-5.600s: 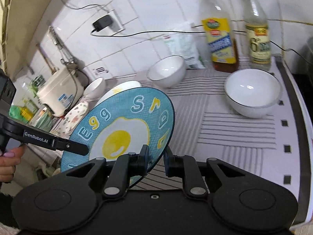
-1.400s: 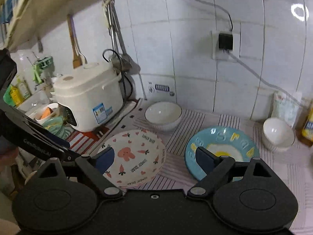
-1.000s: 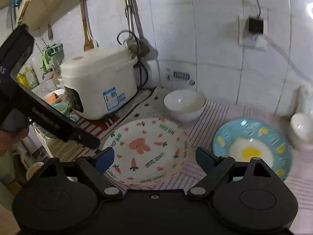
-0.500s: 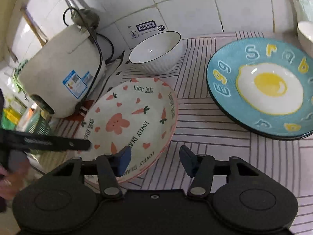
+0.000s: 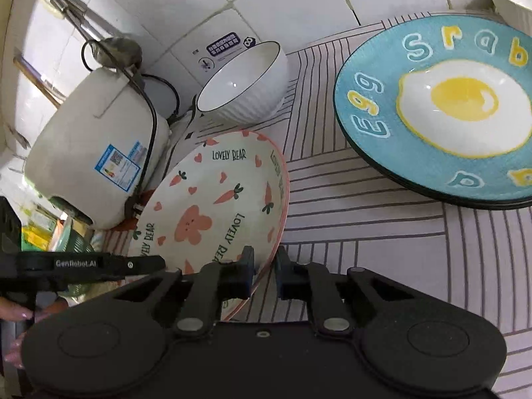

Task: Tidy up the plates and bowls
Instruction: 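Carry the bunny plate and lower it onto the blue egg plate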

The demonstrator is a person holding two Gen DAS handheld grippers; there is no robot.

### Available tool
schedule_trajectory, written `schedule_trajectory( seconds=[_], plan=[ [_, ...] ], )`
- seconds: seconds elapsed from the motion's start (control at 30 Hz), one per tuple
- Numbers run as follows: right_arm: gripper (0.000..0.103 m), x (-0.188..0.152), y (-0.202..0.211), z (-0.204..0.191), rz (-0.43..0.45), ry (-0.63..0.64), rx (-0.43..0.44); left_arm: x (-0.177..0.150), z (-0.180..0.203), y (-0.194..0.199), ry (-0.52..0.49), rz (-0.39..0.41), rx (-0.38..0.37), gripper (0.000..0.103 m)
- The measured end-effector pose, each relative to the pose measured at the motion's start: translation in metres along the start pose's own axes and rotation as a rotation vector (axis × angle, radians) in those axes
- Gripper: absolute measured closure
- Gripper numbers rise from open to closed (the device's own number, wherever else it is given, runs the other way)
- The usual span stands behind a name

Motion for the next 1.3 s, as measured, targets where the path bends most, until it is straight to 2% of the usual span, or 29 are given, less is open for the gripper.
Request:
schedule_trajectory(
  seconds=[0.13,0.27,0.67,0.8,1.0,1.3],
  plan=[
    [0.085,0.005,0.006,-0.005,-0.027,0.035,0.004,0.001,0.005,0.003,-0.021,-0.022,0.003,0.078],
    [0.084,0.008,0.02,-0.009,-0.037,0.054,0.005,-0.003,0.017,0.015,-0.094,-0.019,0.0,0.078],
    [0.082,0.018,0.102,-0.008,0.058,0.061,-0.022,-0.006,0.074,0.065,-0.202,-0.002,-0.055,0.077],
    [0.082,0.023,0.128,0.004,0.091,0.049,-0.06,-0.005,0.104,0.072,-0.256,-0.013,-0.079,0.077],
    [0.082,0.033,0.159,0.039,0.133,0.011,-0.096,-0.002,0.155,0.063,-0.341,-0.08,-0.125,0.077],
    [0.081,0.059,0.173,0.093,0.13,-0.009,-0.126,0.007,0.216,0.037,-0.368,-0.118,-0.146,0.077]
  ],
)
Point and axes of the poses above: each gripper's, at about its wrist camera, not at the fingertips, and y roughly against the way its jaws point, z to its right, x to its top, the point moved 7 cm from there along -y, roughly the way its jaws point, and after that the axes turned 10 degrees about y, right-handed, at the moved point
